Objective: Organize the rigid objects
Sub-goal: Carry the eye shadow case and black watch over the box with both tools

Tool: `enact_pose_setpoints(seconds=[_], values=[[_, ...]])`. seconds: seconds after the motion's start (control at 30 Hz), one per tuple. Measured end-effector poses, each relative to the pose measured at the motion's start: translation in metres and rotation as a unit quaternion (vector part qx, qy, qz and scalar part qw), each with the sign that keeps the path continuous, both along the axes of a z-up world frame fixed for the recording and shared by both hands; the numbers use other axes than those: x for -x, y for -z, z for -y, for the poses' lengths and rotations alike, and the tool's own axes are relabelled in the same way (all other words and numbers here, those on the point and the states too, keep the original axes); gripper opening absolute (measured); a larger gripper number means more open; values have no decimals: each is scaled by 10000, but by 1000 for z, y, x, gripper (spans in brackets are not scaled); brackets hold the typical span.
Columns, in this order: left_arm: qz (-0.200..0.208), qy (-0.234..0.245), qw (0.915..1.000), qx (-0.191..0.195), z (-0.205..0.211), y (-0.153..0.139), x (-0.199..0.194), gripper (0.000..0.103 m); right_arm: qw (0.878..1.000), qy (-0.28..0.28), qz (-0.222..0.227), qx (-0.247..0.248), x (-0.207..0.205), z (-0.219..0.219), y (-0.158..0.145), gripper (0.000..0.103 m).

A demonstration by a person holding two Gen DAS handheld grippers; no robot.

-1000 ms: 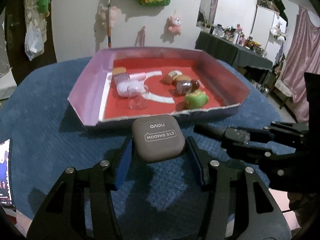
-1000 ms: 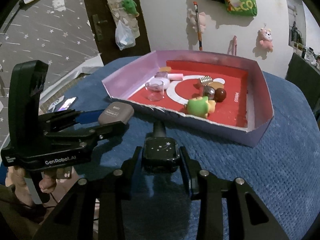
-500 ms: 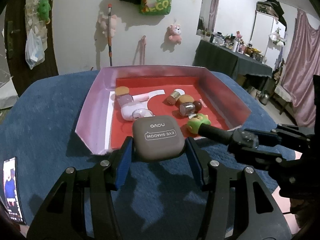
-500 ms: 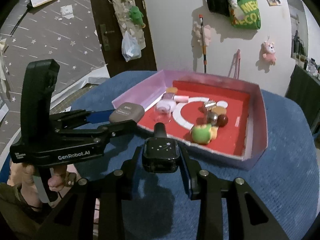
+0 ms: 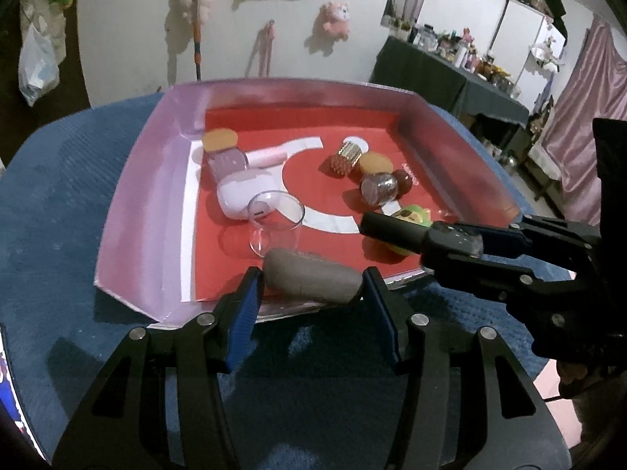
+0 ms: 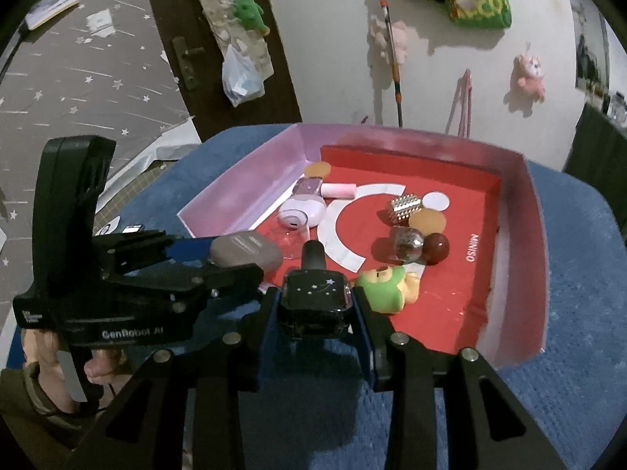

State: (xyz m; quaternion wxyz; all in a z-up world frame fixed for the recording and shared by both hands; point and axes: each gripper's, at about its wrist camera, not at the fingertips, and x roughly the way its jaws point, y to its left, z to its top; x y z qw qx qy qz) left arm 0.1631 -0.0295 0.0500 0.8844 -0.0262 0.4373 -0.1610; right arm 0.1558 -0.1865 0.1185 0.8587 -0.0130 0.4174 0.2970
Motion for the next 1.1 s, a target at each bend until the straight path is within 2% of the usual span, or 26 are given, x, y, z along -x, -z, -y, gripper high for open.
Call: enact_pose_setpoints(seconds=[0.17,0.27,0.3,0.4,0.67,0.7,0.77,0.83,0.9,0.97,1.03,1.1], values=[[-154,-3,9999,29,-2,9,-9,47,9996,-41,-266,54,-14,-7,13,38],[-151,45,9996,225,-3,6,-11,32,9993,-23,-357,139,-20,-10,21,38],[-138,43,9997,220,-3,6,-12,31,9992,-15,-383,147,-22,-9,23,38],[-94,70,9998,165,2,9,-15,31,9993,-36,-358,124,-23,-9,23,38],[26,-28,9999,117,9,8,-20,32,9972,-20,-82,737,-18,-18,24,38],[35,-35,9999,105,10,8,-19,32,9973,-34,-143,726,-18,-18,24,38],[38,-43,10000,38,12,10,-17,34,9967,-184,-622,496,-24,-14,30,38],[-16,-63,10000,6,14,11,-19,37,9955,-103,-884,311,-31,-8,36,38],[-94,-105,9999,23,15,13,-23,41,9950,-30,-978,183,-35,-4,39,37],[-68,-159,9998,19,16,13,-27,41,9964,38,-796,286,-31,-7,36,37],[-48,-186,9998,-25,17,14,-28,40,9971,96,-455,597,-24,-13,32,37],[-57,-246,9994,-233,19,17,-30,39,9951,189,-141,962,-19,-16,27,37]])
